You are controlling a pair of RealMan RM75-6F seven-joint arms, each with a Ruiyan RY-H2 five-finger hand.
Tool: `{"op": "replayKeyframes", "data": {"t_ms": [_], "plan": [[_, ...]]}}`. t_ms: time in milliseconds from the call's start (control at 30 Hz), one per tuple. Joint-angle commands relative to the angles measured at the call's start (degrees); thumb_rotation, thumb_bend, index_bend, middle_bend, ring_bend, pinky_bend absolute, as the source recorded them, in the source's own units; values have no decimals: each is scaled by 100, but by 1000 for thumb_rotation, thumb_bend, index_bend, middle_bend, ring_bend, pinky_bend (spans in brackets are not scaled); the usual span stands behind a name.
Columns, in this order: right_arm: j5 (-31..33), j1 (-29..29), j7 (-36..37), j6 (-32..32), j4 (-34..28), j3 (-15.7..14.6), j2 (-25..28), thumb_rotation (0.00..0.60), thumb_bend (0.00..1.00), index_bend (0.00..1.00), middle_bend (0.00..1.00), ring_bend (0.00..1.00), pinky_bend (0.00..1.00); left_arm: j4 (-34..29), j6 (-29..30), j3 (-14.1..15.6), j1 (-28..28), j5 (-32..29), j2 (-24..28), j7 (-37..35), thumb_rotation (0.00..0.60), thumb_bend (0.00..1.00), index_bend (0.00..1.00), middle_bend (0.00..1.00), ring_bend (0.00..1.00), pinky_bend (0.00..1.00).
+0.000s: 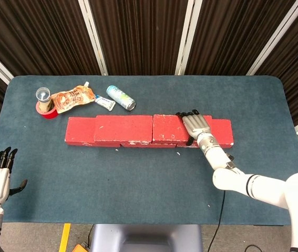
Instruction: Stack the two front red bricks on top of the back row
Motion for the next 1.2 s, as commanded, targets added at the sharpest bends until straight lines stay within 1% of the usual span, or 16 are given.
{"op": "replayKeyframes", "data": {"t_ms": [33,200,300,500,1200], "plan": [[49,31,-40,8,-9,-20,0,600,125,257,309,201,0,-6,-2,-1,-3,-5,-2,15,600,239,0,0,0,0],[111,65,-67,29,-30,-27,6,600,111,253,281,172,0,-4,-3,0,-4,-10,-10,26,600,240,0,0,0,0],[138,88,-94,45,-41,-36,10,600,85,252,269,159,0,-2,-4,3,-1,-12,-6,23,600,238,0,0,0,0],[208,124,-138,79,-84,-52,21,600,57,249,259,151,0,-17,3,2,1,-12,-1,27,600,239,0,0,0,0],[491,228,-348,186,-149,-139,38,600,29,216,200,112,0,-25,3,-7,0,-45,0,58,600,238,0,0,0,0]]}}
